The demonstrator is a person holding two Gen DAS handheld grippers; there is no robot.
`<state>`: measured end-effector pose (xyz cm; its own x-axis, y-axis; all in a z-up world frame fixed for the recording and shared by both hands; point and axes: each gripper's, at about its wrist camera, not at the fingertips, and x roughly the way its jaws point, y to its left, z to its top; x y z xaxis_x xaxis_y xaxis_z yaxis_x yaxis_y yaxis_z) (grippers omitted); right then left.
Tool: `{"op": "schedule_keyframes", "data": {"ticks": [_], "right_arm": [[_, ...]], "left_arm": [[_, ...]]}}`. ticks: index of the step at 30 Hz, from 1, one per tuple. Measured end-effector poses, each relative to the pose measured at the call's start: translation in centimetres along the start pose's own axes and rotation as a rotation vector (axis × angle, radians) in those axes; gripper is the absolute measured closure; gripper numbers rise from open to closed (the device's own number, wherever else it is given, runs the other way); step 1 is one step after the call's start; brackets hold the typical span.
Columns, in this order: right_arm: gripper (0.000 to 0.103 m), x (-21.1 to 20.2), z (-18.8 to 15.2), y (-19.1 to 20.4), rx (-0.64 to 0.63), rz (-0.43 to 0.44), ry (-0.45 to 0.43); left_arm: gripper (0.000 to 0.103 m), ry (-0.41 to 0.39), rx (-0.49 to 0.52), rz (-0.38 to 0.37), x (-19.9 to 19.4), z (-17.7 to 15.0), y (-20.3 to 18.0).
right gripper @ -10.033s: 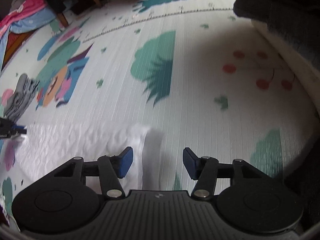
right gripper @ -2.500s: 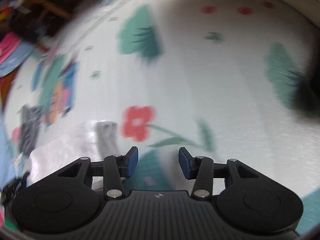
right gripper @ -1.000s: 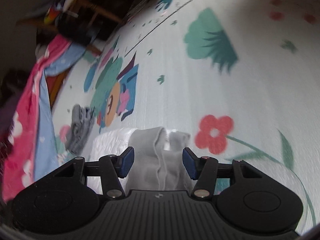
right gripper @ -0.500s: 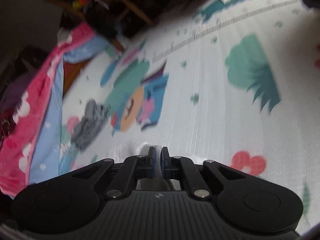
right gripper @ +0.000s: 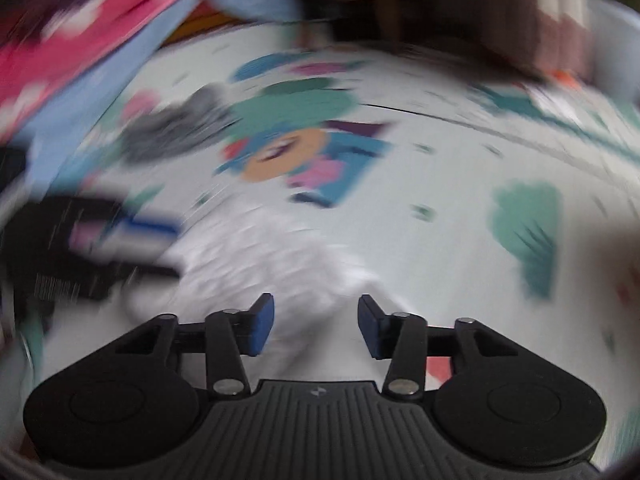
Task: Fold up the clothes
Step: 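Open both tools and release the folded garment, then grasp the folded garment with the right tool while the left tool grasps it too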
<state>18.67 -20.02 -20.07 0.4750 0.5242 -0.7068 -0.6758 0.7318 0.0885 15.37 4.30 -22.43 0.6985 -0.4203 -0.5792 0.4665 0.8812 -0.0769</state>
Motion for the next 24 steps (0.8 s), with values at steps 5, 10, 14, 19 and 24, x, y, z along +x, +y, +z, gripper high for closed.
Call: {"op": "schedule_keyframes", "data": {"ticks": [5,10,14,19,24], "right_arm": [[0.041,3.3,-2.4,0.4,-0.224,-0.002,0.052],[0.035,3.4,-2.8,-1.3,-0.186,0.026,0.034],[0.035,1.2,-1.9,0.2,-0.165,-0.018,-0.012],[0.027,2.8,-3.6,-1.7,-0.021,0.024,0.095],[0.024,3.5,-2.7,-2.5,0.007,0.036,0.138]], "left_arm": [[0.050,0.076,0.133,-0.044,4.2,-2.0,1.3],[0.047,0.066,0.160,-0.045,4.6,-2.0,1.2],[0.047,-0.028,0.132,-0.062,0.4,-1.7,0.6],[0.048,0.099,0.148,-0.057,1.2,-4.6,0.0],[0.042,0.091,0.133,-0.049,1.9,-4.1,0.1]]}}
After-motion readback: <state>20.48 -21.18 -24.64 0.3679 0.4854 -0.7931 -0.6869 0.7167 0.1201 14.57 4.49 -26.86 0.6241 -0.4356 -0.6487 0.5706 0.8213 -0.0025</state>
